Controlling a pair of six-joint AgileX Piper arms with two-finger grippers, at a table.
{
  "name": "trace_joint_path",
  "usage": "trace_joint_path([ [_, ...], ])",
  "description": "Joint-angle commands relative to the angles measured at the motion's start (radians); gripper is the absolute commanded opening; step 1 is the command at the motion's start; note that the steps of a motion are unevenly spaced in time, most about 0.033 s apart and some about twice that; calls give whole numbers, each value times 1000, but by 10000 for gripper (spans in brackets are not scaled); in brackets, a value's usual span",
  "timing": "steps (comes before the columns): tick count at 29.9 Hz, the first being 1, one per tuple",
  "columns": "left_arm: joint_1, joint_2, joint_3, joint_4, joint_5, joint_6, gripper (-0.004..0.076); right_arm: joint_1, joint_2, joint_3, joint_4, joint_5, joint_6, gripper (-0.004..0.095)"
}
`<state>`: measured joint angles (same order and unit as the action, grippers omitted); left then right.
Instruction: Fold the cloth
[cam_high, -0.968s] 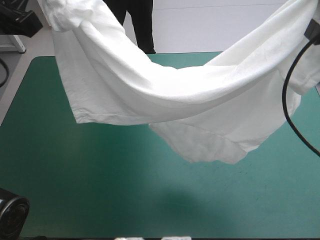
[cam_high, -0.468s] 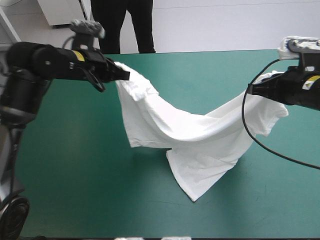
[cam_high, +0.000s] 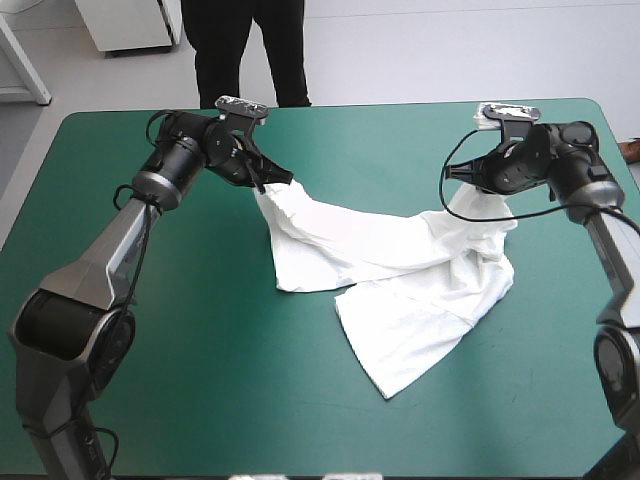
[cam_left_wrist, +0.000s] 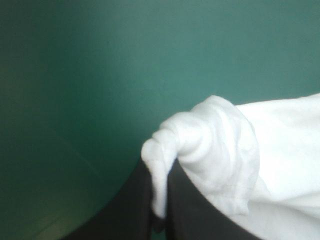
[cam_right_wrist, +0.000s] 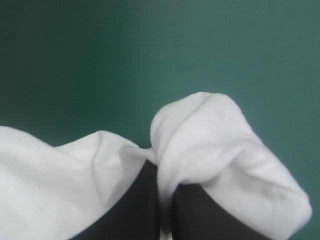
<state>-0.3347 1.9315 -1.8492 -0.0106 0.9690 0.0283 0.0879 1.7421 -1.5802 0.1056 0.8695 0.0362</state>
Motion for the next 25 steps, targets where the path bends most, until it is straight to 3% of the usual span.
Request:
trace_joint_path([
  [1,9,6,-57,0,-77,-16,-10,-8,56,-109,0,-56,17,-17],
  [11,61,100,-64,4,-107,-51,-10,-44,222,-227,55,-51,18,-10],
  [15,80,112,-64,11,-81,-90,26,-59,235,-232,64,-23,-10,128],
  [18,86,115,-72,-12,-23,-80,178,-71,235,-235,115,-6,-16,393],
  [20,88,115,-89,-20,42,-80,340,-77,235,-252,139,43,-16,553],
  [23,88,115,-144,11,146,-80,563,-78,232,-294,131,137,-16,620],
  [25,89,115,-193,11,185,-80,619,-78,218,-319,131,172,-14,607],
])
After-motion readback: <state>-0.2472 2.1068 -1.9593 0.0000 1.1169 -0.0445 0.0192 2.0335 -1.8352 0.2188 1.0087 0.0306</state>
